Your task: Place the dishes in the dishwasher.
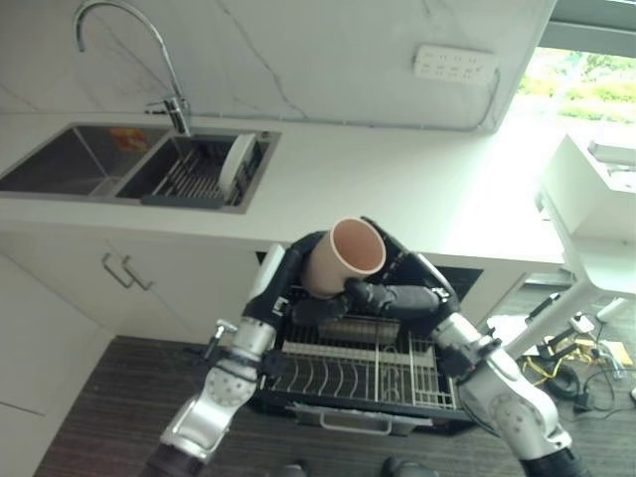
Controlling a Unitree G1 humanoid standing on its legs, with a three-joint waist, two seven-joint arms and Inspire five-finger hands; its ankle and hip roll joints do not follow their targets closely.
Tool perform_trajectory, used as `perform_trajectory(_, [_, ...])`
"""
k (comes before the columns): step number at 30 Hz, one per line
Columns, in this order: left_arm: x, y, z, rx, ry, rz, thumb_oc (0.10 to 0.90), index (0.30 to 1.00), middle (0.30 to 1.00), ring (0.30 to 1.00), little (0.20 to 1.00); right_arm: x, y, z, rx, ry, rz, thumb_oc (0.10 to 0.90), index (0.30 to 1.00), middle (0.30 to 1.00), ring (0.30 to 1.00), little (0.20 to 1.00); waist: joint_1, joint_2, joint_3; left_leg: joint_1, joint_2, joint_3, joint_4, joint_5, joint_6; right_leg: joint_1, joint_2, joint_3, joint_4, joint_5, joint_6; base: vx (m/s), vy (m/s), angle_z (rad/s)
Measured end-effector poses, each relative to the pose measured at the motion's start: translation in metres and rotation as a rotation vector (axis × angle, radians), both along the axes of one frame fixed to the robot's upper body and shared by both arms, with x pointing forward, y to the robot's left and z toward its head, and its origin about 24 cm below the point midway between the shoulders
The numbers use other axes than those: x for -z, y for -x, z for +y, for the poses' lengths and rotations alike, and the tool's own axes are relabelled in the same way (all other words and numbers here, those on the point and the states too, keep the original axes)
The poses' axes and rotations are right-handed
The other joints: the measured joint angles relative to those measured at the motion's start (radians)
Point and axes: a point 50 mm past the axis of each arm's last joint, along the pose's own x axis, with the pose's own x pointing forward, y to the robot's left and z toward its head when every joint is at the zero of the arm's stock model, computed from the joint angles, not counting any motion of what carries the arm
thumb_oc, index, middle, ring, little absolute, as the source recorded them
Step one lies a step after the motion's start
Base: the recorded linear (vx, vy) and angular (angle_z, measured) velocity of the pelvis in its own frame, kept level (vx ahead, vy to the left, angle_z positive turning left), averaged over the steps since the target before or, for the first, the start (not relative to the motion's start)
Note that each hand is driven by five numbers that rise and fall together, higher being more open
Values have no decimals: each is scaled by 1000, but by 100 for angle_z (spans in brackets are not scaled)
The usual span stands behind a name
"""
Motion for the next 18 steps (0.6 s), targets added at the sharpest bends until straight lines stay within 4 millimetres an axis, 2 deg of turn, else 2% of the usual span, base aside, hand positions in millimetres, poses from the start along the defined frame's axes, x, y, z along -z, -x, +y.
perform_trajectory(18, [7,0,-7,12,-8,50,400,300,300,300,300,-1,-4,6,33,123,-34,800,900,900,900,900,0,1,-1,-1,0,2,-1,0,0,-4,1,3,0,0,0,0,0,0])
